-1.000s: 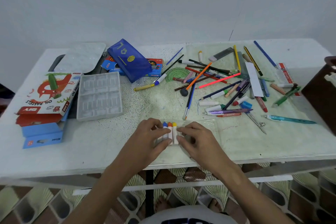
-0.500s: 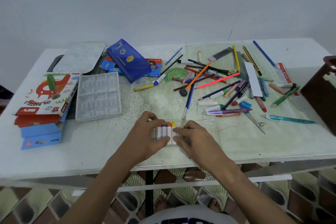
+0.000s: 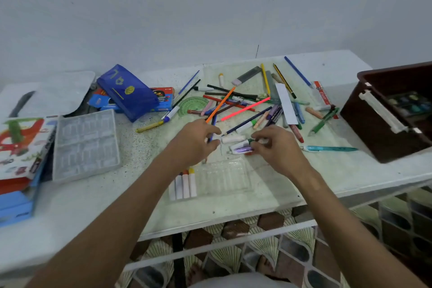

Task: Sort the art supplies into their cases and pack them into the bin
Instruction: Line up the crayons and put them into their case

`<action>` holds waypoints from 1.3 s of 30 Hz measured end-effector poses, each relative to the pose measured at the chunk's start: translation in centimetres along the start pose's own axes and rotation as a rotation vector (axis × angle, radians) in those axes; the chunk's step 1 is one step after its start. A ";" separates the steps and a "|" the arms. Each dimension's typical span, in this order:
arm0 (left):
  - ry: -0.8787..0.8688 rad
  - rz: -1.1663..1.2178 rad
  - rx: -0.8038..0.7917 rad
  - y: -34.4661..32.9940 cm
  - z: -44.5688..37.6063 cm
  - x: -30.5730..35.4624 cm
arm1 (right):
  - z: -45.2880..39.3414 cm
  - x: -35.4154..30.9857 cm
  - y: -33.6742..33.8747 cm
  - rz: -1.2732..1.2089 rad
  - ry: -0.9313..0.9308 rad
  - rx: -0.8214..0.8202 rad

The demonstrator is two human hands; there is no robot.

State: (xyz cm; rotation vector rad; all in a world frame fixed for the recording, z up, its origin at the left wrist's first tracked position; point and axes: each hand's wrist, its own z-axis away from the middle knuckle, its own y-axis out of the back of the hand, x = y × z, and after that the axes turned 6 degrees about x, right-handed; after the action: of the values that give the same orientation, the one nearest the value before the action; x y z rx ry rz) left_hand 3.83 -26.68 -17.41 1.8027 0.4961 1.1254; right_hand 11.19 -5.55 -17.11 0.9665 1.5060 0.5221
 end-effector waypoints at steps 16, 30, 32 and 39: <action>0.105 -0.077 -0.069 -1.3 -1.0 2.0 | -4.3 1.3 0.5 0.088 0.132 -0.365; 0.222 0.056 0.265 2.4 11.5 2.1 | 2.8 -4.1 -1.4 -0.530 0.035 -0.297; 0.218 0.071 0.286 1.8 12.3 2.0 | 4.0 -4.6 -2.8 -0.405 0.073 -0.312; 0.134 0.036 0.319 0.1 12.8 1.9 | 5.1 -6.2 -5.3 -0.238 0.024 -0.258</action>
State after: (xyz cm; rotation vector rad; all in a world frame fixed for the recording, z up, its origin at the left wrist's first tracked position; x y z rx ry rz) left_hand 15.73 -31.71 -18.39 2.0223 0.7614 1.2523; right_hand 14.26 -14.52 -18.57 0.5741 1.5076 0.5410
